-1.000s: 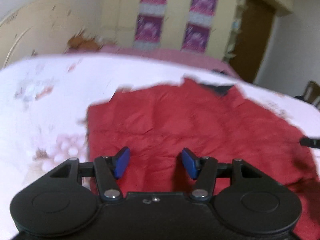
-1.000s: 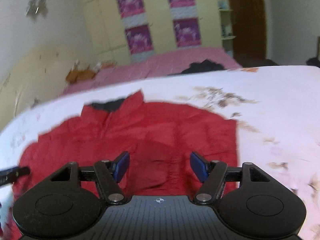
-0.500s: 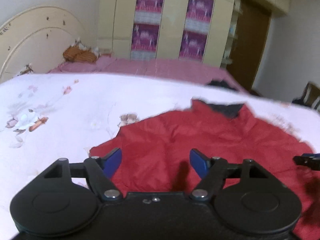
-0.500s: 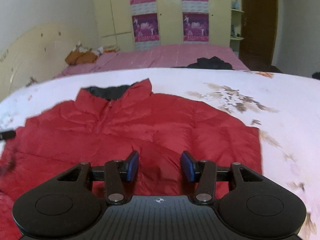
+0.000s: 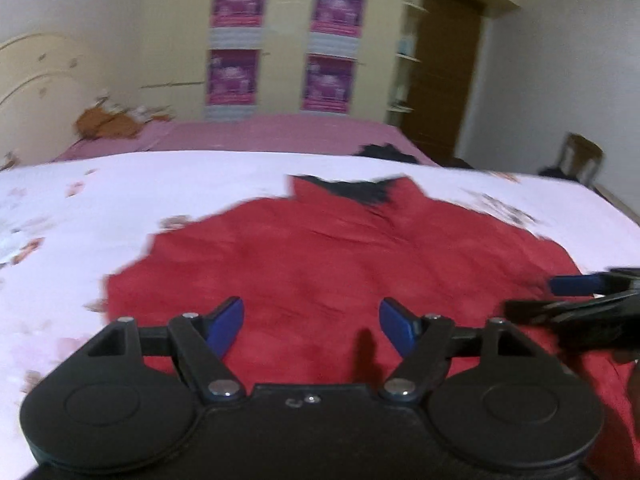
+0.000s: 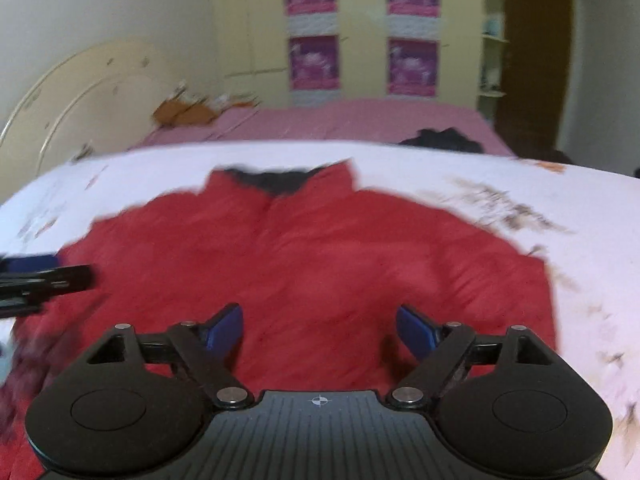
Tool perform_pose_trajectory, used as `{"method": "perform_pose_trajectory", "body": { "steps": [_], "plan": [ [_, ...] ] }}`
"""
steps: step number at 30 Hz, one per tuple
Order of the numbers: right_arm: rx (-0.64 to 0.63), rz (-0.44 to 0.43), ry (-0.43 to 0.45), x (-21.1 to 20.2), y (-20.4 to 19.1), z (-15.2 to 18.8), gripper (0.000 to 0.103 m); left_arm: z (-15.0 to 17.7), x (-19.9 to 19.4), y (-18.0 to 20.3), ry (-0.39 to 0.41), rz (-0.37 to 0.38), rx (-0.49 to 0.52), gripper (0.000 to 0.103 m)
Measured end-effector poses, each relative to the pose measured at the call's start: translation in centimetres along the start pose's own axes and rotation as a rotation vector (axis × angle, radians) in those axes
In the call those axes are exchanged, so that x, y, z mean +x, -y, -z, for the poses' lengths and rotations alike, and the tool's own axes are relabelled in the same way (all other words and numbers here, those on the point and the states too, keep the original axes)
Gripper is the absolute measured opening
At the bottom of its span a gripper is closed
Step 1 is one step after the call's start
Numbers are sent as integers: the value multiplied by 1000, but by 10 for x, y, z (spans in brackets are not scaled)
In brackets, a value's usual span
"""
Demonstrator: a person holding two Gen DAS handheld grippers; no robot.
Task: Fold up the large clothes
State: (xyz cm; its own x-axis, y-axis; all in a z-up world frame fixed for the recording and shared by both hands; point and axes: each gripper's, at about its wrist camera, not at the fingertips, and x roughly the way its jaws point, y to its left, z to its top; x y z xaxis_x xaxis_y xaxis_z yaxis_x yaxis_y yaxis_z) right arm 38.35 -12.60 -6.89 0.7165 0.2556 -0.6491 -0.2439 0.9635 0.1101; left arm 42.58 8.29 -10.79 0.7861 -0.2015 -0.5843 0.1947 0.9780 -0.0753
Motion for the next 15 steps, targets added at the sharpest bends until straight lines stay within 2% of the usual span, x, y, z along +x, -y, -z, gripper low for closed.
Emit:
{"method": "perform_pose_trajectory", "body": {
  "steps": [2, 3, 5, 7, 9, 11, 13, 15],
  "plan": [
    [-39, 5, -30, 4, -10, 9, 72, 9, 5, 14, -31, -5, 67, 73],
    [-47, 18, -39, 6, -10, 14, 72, 14, 7, 15, -43, -15, 78, 73],
    [-16, 42, -44, 4, 2, 20, 72, 23, 5, 7, -49, -54, 77, 75],
    [30, 104, -43, -2, 22, 25, 68, 31, -1, -6, -51, -91, 58, 77],
    [90, 119, -61, -5, 44, 29, 42, 36, -5, -23, -62, -114, 22, 78],
    [114, 110, -74, -6, 52, 30, 38, 36, -9, -33, -66, -110, -12, 77],
    [118, 124, -77, -8, 49, 25, 38, 30, -12, -33, -68, -116, -16, 72],
    [138, 130, -26, -21, 45, 18, 38, 26, -19, -30, -46, -108, -22, 72]
  ]
}}
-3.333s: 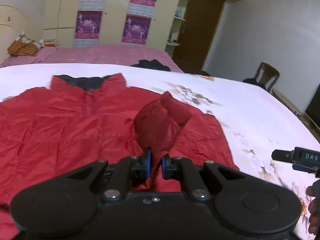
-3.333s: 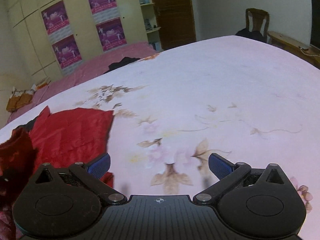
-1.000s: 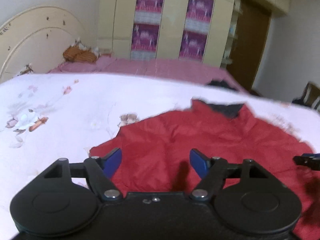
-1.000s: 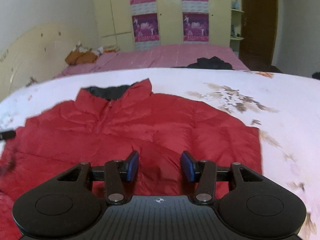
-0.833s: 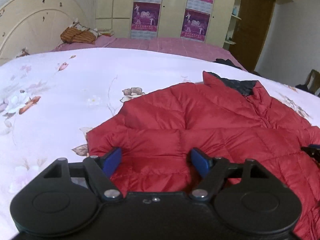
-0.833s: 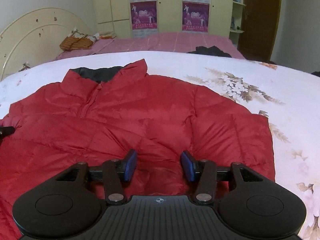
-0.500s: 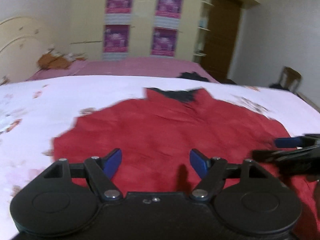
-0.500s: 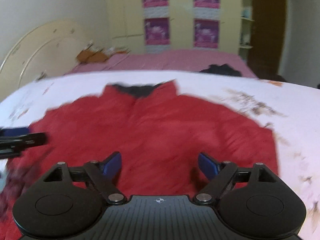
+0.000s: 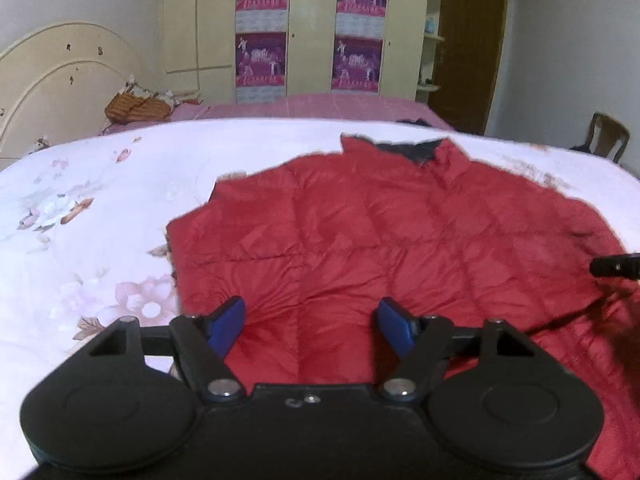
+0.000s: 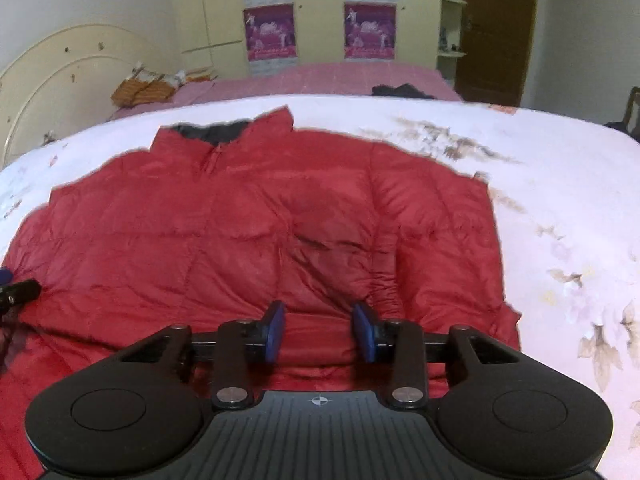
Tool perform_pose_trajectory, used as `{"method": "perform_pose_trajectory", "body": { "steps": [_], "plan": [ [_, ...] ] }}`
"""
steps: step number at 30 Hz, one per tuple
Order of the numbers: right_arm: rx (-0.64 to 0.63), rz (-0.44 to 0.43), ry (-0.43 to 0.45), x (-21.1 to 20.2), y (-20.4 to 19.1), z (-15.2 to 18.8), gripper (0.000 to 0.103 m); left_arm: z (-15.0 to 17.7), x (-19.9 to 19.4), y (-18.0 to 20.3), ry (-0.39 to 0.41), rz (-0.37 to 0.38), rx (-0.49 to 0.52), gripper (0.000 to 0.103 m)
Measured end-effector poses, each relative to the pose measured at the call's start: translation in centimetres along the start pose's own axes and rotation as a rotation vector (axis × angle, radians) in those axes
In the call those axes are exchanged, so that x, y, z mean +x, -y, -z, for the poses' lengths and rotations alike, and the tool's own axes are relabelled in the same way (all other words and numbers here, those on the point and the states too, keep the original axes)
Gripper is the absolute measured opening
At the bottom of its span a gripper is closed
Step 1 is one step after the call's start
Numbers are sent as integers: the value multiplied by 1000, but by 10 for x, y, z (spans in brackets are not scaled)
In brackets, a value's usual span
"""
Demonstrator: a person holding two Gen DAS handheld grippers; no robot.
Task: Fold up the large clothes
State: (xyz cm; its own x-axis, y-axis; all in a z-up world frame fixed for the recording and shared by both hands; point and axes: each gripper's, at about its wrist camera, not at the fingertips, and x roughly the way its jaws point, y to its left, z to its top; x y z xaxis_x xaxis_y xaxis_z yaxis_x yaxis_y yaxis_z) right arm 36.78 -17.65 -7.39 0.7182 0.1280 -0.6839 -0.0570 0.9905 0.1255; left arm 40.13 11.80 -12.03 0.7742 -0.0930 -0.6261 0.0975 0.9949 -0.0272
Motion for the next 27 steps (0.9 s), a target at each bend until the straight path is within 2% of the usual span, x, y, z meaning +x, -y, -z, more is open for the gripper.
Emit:
{"method": "perform_pose_trajectory", "body": {
  "steps": [2, 5, 9, 27],
  "plan": [
    [1, 20, 19, -5, 0, -2, 38, 2, -6, 2, 5, -1, 6, 72],
    [-17, 41, -67, 10, 0, 6, 38, 9, 3, 3, -36, -3, 22, 72],
    [-47, 64, -73, 19, -10, 8, 38, 12, 6, 3, -43, -9, 25, 72],
    [-116, 32, -95, 24, -6, 11, 38, 10, 14, 13, -76, -62, 67, 75]
  ]
}}
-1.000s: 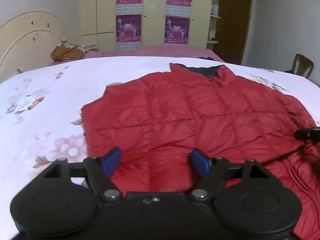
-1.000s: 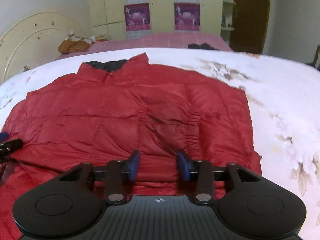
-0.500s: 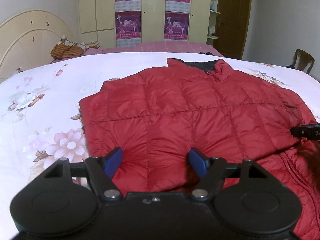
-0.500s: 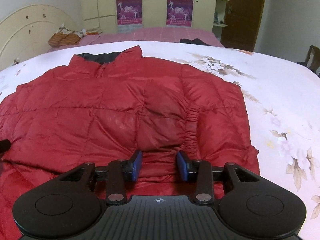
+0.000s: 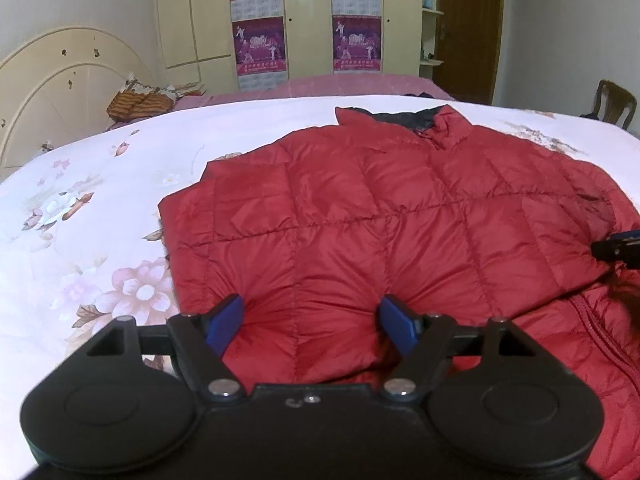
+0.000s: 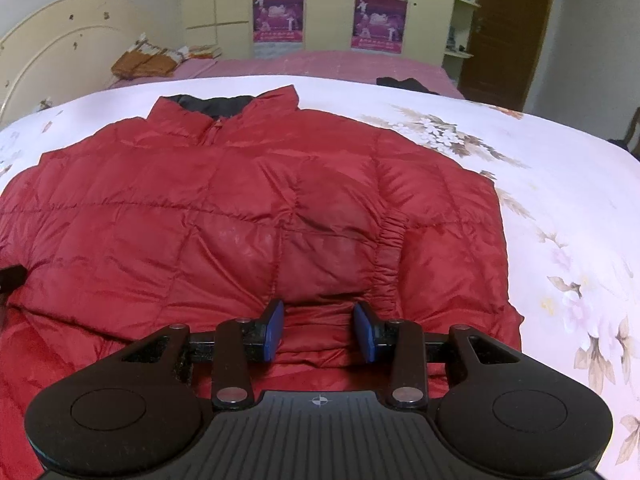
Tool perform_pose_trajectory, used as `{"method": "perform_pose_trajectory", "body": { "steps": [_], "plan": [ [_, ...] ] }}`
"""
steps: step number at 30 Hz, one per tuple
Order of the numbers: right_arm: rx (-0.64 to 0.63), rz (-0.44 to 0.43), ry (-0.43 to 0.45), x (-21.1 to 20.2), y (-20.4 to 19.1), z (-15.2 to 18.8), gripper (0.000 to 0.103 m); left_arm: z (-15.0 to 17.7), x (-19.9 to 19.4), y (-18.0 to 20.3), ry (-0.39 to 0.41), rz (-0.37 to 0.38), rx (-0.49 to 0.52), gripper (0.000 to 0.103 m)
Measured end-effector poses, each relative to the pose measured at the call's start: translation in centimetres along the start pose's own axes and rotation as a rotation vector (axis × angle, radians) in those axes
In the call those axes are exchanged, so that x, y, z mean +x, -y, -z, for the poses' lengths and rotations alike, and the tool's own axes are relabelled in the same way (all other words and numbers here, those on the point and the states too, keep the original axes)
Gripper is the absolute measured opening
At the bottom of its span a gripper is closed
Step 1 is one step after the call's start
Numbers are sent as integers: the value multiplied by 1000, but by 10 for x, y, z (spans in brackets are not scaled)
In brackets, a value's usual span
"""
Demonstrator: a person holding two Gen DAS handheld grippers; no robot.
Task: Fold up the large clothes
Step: 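Grasp the jacket hem with both grippers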
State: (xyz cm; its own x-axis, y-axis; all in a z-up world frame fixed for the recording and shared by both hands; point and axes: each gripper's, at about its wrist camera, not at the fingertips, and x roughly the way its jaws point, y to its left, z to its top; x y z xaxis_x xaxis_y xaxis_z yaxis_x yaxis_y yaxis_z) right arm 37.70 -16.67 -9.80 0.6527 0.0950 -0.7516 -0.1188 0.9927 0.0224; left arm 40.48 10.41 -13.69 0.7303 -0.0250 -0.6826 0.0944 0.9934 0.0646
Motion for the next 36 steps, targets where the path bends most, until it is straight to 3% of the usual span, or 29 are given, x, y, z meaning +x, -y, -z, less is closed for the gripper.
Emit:
{"method": "perform_pose_trajectory", "body": {
  "steps": [2, 3, 4, 5, 6, 8, 11, 14, 19, 21, 25, 31, 33, 36],
  "plan": [
    [0, -14, -9, -3, 2, -2, 38, -4, -1, 2, -19, -15, 5, 78],
    [11, -26, -9, -8, 5, -3, 39, -7, -4, 2, -30, -23, 0, 84],
    [30, -47, 1, -16, 10, -3, 41, -8, -9, 2, -33, -26, -9, 99],
    [44, -69, 21, -26, 16, -1, 68, -6, -17, 1, -24, -22, -20, 103],
    [56, -62, 65, -40, 22, 5, 103, -3, -26, 0, -7, -25, -29, 103],
    [62, -69, 121, -64, 37, 18, 102, 9, -47, -3, -2, -23, -42, 103],
    [148, -123, 106, -91, 73, 46, 101, 33, -77, -10, -1, -8, -61, 102],
    [262, -154, 82, -117, 113, 77, 82, 64, -106, -22, -34, -3, -102, 96],
    [443, -223, 32, -153, 168, 135, 75, 109, -142, -40, -95, 24, -181, 85],
    [486, -264, 6, -163, 180, 154, 62, 126, -155, -49, -106, 55, -244, 82],
    [531, -329, -18, -180, 192, 189, 60, 150, -181, -59, -97, 110, -350, 81],
    [554, -445, -32, -199, 192, 216, 60, 180, -209, -59, -94, 205, -460, 76],
    [572, -484, -45, -200, 189, 224, 49, 191, -214, -61, -93, 280, -530, 71],
    [631, -544, -51, -200, 191, 235, 47, 201, -214, -60, -74, 334, -621, 71]
  ]
}}
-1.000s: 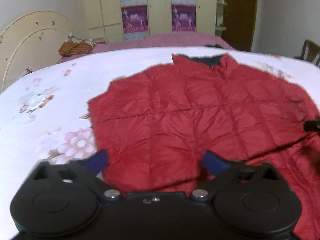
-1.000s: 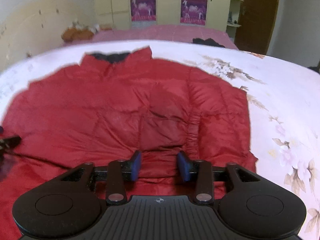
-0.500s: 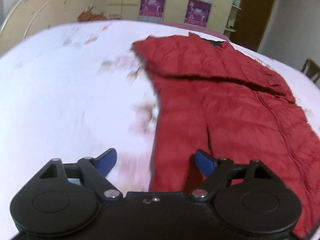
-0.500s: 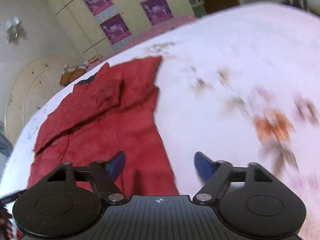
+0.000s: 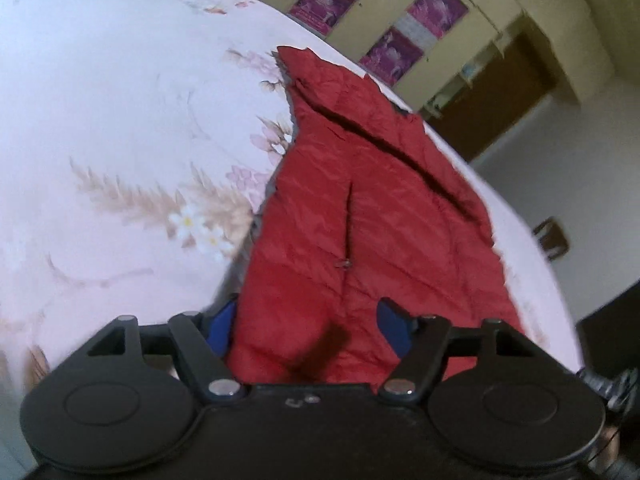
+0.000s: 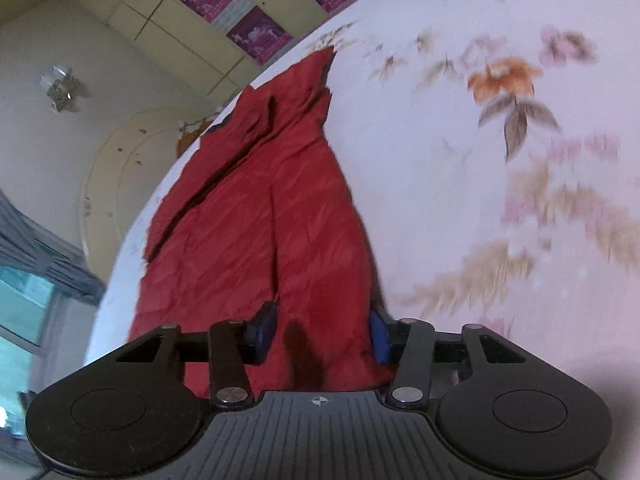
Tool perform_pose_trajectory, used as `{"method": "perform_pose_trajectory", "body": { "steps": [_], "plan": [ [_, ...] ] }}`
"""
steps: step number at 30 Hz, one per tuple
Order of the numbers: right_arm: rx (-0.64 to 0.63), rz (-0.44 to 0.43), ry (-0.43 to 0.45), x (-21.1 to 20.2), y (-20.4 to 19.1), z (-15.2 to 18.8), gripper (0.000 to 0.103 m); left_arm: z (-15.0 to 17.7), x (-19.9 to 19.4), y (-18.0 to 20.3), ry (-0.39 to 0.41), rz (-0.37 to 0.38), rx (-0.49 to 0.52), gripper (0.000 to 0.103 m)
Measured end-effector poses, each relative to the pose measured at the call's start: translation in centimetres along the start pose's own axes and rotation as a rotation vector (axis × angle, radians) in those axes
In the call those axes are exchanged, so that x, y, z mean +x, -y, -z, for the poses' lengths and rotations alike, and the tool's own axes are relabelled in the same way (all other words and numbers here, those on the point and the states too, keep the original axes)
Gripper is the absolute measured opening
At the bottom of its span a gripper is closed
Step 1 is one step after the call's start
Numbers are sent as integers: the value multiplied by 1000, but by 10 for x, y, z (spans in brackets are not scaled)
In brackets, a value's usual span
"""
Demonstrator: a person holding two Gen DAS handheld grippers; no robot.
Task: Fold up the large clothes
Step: 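Grasp the jacket hem with both grippers, then lift the hem with both grippers and fold it toward the collar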
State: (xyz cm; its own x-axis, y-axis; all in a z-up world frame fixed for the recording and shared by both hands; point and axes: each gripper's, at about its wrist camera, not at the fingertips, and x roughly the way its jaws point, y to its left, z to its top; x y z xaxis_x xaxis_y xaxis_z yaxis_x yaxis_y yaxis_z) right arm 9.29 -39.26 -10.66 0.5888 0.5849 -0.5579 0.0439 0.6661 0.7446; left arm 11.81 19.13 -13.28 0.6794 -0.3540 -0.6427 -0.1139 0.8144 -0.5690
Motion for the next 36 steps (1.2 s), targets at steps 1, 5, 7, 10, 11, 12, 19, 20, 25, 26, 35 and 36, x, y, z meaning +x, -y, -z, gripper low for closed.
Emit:
{"method": "perform_pose_trajectory", "body": {
  "steps": [1, 5, 7, 10, 11, 12, 19, 20, 25, 26, 35, 36],
  "plan": [
    [26, -16, 0, 1, 4, -1, 47, -1, 3, -1, 8, 8, -16, 71],
    [86, -64, -18, 14, 12, -11, 31, -7, 21, 1, 15, 53, -61, 46],
    [90, -72, -24, 21, 14, -16, 23, -7, 32, 3, -14, 36, -56, 13],
    [79, -115, -44, 23, 15, -19, 6, -4, 31, 2, 6, 43, -67, 8],
    [57, -138, -31, 18, 11, -19, 6, -3, 25, 4, 28, 53, -62, 8],
    [41, -160, -15, 12, 8, -19, 6, -3, 19, 4, 52, 62, -51, 7],
    [38, -156, 57, 5, -8, -40, 6, -26, 12, 9, 107, 92, -49, 6],
    [33, -164, 80, 4, -15, -49, 6, -35, 10, 14, 136, 114, -52, 6],
    [-14, -196, 185, 12, -55, -100, 6, -89, 18, 33, 256, 178, -67, 6],
    [-17, -206, 203, 18, -63, -111, 6, -104, 24, 39, 271, 187, -62, 6],
    [49, -177, 245, 97, -108, -217, 6, -227, 111, 76, 228, 168, 29, 6],
    [59, -161, 237, 109, -109, -228, 6, -237, 121, 78, 219, 163, 35, 6]
  ]
}}
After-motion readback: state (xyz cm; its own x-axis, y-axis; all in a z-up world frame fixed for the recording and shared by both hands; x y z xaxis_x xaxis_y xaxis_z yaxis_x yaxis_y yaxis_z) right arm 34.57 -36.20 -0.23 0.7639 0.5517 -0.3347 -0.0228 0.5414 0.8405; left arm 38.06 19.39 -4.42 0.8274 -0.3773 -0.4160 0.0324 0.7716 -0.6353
